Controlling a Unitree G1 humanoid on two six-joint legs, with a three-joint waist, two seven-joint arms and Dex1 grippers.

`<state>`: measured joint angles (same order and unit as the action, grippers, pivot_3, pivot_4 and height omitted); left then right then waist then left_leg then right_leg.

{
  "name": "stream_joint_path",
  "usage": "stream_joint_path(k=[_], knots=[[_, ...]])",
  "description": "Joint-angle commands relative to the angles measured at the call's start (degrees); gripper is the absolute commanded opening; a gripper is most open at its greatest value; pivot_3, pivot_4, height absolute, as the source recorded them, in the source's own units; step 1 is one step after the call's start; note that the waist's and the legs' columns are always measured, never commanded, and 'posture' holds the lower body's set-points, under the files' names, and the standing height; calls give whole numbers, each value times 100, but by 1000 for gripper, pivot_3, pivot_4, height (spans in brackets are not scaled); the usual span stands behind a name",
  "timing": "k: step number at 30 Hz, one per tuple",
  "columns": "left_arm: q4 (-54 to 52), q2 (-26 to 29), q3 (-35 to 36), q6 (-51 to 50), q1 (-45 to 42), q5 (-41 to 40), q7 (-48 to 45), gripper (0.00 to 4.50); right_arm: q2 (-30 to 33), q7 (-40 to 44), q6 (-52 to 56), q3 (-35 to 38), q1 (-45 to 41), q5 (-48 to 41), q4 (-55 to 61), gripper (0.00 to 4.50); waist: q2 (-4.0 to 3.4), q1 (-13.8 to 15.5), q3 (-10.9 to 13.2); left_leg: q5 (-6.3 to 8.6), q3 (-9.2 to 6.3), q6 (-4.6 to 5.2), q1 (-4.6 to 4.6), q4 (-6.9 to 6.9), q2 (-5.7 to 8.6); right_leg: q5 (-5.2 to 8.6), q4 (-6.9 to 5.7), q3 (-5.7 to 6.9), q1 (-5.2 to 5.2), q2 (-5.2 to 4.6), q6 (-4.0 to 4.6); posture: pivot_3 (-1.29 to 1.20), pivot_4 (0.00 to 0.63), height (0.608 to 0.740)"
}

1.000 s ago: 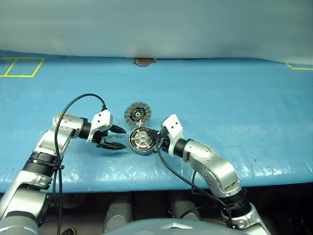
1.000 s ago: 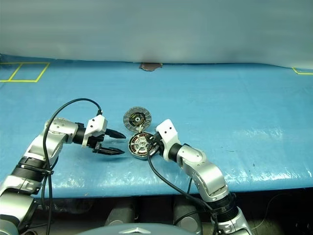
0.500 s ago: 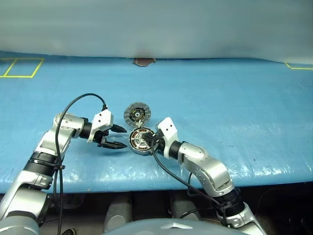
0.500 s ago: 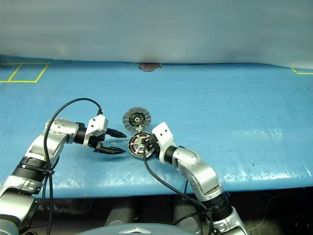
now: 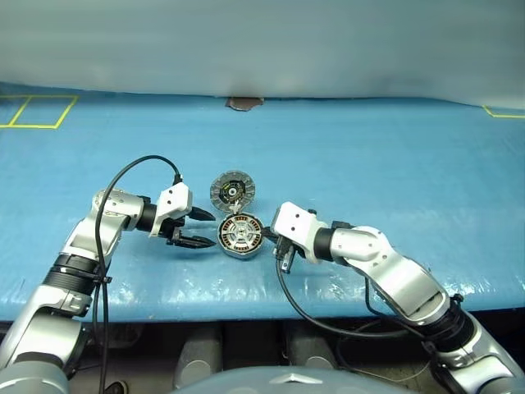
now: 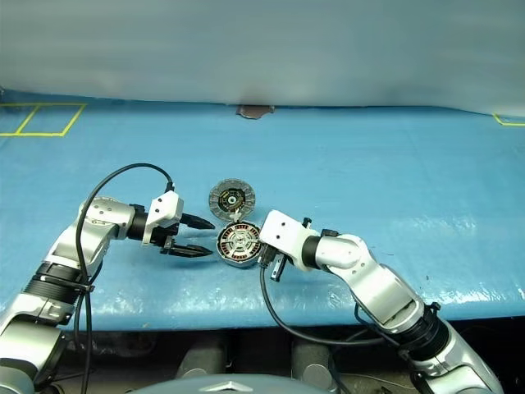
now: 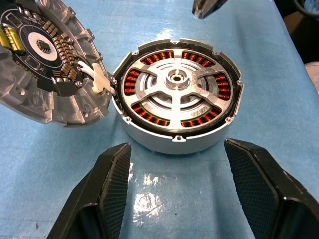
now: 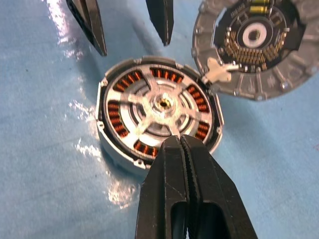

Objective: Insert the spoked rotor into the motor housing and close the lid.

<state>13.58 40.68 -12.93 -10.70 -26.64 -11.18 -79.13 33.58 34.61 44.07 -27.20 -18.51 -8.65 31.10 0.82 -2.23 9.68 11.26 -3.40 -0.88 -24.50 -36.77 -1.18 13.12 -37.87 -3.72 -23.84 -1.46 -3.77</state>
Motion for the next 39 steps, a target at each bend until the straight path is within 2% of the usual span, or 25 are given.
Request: stream_joint_path(k=[1, 9, 16, 20, 26, 32, 36, 39], knots=[[-37, -22, 96, 92, -66, -13, 32, 3273, -20, -84, -116, 93, -161, 247, -34, 50, 0, -13, 0, 0, 0, 0, 0, 1, 0, 0, -1, 0, 0, 1, 0, 0, 150, 740], [-70, 26, 166, 87, -5, -43, 79, 3273, -154, -134, -142, 276, -262, 401, -18, 50, 0, 9, 0, 0, 0, 0, -3, -3, 2, -1, 0, 0, 0, 0, -1, 0, 150, 740], [-186, -65, 503, -239, 13, -441, 211, 3273, -378, -473, -77, 717, -341, 534, -84, 50, 0, 10, 0, 0, -1, 0, -3, -5, 1, -1, -1, 0, 1, 0, -2, 0, 150, 740], [-292, -135, 917, -650, -79, -860, 441, 3273, -455, -462, 90, 949, 129, 324, 125, 50, 1, 27, 0, 0, -5, 0, -6, -2, 2, -1, 0, 3, 2, 0, -2, 0, 150, 740], [-465, -88, 1111, -820, -60, -1057, 486, 3273, -692, -304, 15, 1368, 697, -279, 451, 50, 0, -3, 1, 1, -2, 1, -5, -6, 1, -2, -2, 1, 2, 1, -3, 0, 150, 740], [-632, -271, 1514, -1222, -172, -1646, 635, 3273, -779, -517, 46, 1539, 1020, -351, 478, 50, 1, 14, 1, 1, -2, 1, 0, -12, -2, -2, -4, 0, 7, 2, -2, 0, 150, 740], [-263, -544, 1870, -1392, -489, -1895, 1086, 3273, -787, -437, 18, 1551, 1249, -566, 619, 50, 2, 29, 1, 1, -4, 1, -2, -16, 1, -3, -3, 2, 8, 1, -4, 0, 150, 740], [86, -650, 1913, -1309, -729, -1708, 1465, 3273, -775, -376, -5, 1516, 1337, -700, 690, 50, 2, 4, 1, 1, -4, 1, -1, -17, 1, -4, -4, 2, 10, 2, -6, 0, 150, 740]])
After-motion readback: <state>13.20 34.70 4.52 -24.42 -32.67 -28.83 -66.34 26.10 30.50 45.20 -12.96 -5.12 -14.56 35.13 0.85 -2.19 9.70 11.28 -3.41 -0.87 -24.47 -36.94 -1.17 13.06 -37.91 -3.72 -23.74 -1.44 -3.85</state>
